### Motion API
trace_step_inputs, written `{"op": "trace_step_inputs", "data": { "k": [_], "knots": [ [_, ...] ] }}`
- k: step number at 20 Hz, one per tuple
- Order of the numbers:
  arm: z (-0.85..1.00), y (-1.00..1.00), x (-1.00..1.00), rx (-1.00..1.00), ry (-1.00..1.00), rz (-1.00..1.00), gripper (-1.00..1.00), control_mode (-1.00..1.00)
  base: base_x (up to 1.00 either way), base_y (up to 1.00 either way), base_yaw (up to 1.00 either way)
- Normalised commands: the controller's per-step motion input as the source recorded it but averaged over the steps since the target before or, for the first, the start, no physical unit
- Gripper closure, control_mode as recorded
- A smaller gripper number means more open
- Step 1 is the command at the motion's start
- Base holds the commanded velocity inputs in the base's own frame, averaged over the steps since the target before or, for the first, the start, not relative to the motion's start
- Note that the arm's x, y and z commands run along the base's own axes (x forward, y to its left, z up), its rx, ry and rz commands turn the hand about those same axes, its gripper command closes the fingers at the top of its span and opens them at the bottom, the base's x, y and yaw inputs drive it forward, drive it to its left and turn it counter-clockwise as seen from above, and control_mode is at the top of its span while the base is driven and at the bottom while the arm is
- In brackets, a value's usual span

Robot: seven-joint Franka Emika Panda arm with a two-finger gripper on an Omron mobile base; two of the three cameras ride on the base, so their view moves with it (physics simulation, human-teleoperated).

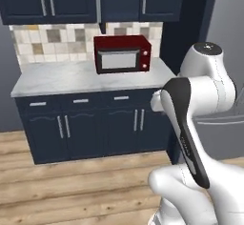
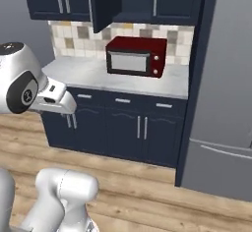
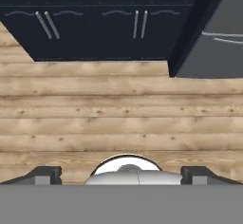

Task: Open the cabinet and move the ladle to the pot. Then close the cabinet.

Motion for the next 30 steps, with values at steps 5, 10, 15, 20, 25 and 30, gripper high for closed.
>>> {"op": "trace_step_inputs", "data": {
  "k": [5, 10, 15, 20, 25, 30],
  "knots": [
    [0.0, 0.0, 0.0, 0.0, 0.0, 0.0, -1.0, 1.0, 0.95, -0.1, 0.0],
    [0.0, 0.0, 0.0, 0.0, 0.0, 0.0, -1.0, 1.0, 1.0, -0.28, 0.02],
    [0.0, 0.0, 0.0, 0.0, 0.0, 0.0, -1.0, 1.0, 1.0, -0.38, 0.03],
    [0.0, 0.0, 0.0, 0.0, 0.0, 0.0, -1.0, 1.0, 1.0, -0.37, 0.02],
    [0.0, 0.0, 0.0, 0.0, 0.0, 0.0, -1.0, 1.0, 1.0, -0.03, 0.0],
    [0.0, 0.0, 0.0, 0.0, 0.0, 0.0, -1.0, 1.0, 0.98, 0.0, 0.0]
  ]
}}
